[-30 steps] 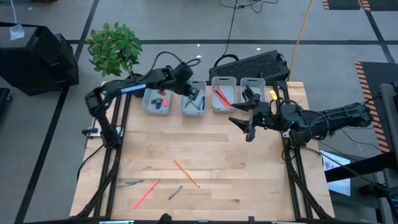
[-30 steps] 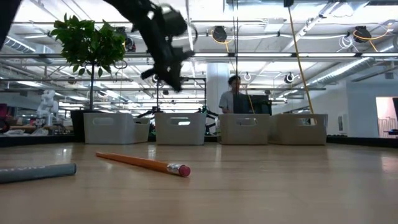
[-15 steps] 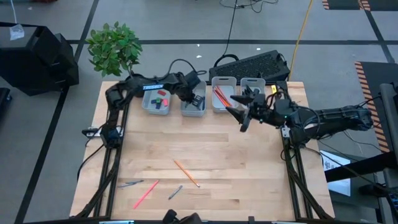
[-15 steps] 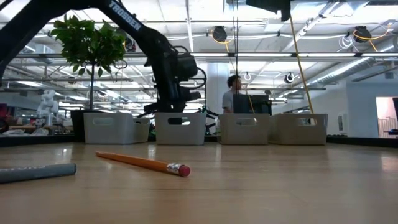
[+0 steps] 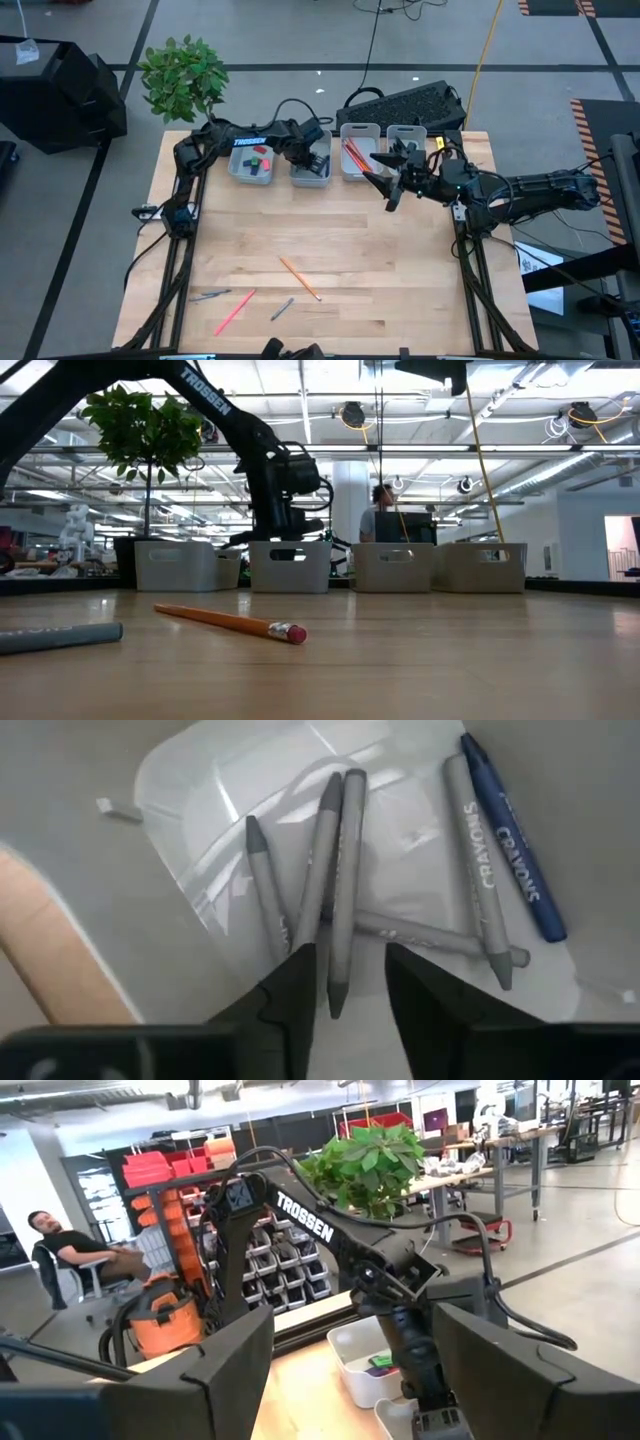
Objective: Sort crayons/erasers/pens/pencils in bins
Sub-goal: Put the gray crayon into the middle left gray bin
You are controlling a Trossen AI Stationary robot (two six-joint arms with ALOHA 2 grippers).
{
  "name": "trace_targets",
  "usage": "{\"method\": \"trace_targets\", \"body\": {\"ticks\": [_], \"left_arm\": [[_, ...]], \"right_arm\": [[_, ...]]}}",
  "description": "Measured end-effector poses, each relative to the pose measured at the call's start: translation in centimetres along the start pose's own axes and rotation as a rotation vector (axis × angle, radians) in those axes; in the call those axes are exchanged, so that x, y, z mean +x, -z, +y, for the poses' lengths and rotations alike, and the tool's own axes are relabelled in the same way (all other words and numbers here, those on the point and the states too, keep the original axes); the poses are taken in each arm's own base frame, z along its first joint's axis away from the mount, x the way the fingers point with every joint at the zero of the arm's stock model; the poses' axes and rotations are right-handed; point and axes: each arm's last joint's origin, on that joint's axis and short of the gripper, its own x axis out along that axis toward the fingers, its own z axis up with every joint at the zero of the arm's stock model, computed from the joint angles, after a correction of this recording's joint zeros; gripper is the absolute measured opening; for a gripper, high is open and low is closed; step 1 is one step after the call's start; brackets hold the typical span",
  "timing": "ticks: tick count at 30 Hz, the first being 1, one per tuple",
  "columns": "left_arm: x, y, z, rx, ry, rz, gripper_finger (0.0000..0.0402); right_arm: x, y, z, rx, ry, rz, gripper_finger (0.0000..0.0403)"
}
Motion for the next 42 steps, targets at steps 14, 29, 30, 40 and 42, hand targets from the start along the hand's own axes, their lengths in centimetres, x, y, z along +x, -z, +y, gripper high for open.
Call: {"method": "trace_targets", "body": {"ticks": [14, 29, 30, 40, 42], "left_arm": [[-14.4, 7.0, -4.1, 0.147, 0.088, 0.028, 0.0117], [-20.8, 25.5, -14.0, 0.050, 0.185, 0.209, 0.0122], [-20.5, 26.8, -14.4, 0.056, 0.155, 0.232, 0.0126], [-17.3, 36.0, -13.6, 0.334, -0.085, 0.532, 0.0148], [-16.0, 37.3, -12.8, 0.417, -0.085, 0.559, 0.0144]], "right_arm": [[-0.5, 0.3, 1.2, -0.085, -0.067, 0.017, 0.0265], [-0.5, 0.3, 1.2, -0.087, -0.069, 0.018, 0.0265], [-0.5, 0.3, 1.2, -0.088, -0.068, 0.019, 0.0265], [-0.7, 0.5, 1.9, -0.089, -0.183, 0.044, 0.0265], [-0.8, 0.5, 2.1, -0.089, -0.195, 0.045, 0.0265]]}}
